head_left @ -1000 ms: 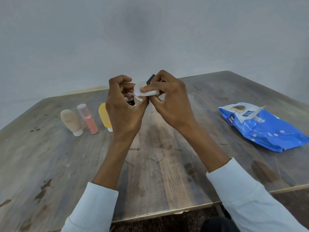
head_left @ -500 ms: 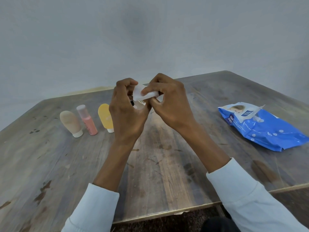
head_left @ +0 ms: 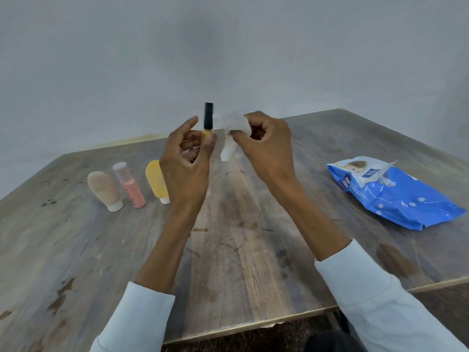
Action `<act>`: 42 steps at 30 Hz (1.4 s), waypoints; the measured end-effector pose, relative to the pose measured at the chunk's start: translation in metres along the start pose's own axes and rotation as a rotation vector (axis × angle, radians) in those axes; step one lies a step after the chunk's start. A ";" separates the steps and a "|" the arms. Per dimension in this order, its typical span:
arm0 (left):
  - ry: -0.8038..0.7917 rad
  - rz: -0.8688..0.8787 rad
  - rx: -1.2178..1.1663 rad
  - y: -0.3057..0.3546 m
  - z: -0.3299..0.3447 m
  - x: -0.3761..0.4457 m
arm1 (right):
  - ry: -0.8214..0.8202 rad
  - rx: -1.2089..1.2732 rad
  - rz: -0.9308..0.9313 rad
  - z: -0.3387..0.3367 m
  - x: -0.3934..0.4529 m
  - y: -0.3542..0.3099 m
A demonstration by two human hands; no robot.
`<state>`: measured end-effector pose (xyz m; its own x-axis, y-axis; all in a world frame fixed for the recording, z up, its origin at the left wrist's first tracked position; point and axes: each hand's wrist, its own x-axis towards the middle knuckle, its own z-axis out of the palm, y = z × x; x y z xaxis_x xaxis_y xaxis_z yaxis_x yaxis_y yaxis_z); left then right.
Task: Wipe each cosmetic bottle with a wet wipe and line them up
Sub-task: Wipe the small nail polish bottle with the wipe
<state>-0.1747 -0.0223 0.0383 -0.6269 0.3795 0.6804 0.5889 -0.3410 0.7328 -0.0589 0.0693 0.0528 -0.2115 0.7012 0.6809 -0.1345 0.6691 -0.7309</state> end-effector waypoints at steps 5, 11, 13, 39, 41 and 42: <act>-0.133 -0.310 -0.504 -0.006 -0.002 0.006 | -0.120 0.317 0.301 0.003 -0.007 -0.001; -0.194 -0.371 -0.665 -0.001 -0.002 0.004 | -0.152 0.658 0.624 0.008 -0.008 0.003; -0.222 -0.360 -0.634 0.004 -0.001 0.002 | -0.134 0.774 0.708 0.008 -0.007 0.003; -0.188 -0.040 -0.027 -0.004 0.001 0.001 | -0.212 0.922 0.897 -0.002 -0.003 -0.005; -0.205 -0.020 0.019 -0.002 0.002 -0.001 | -0.189 0.905 0.875 -0.003 -0.002 -0.006; -0.201 -0.007 0.038 -0.001 0.002 -0.002 | -0.200 0.898 0.879 -0.003 -0.002 -0.005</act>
<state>-0.1729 -0.0208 0.0355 -0.5188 0.5475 0.6565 0.6057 -0.3065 0.7343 -0.0547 0.0656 0.0553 -0.6937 0.7203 -0.0087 -0.4645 -0.4565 -0.7588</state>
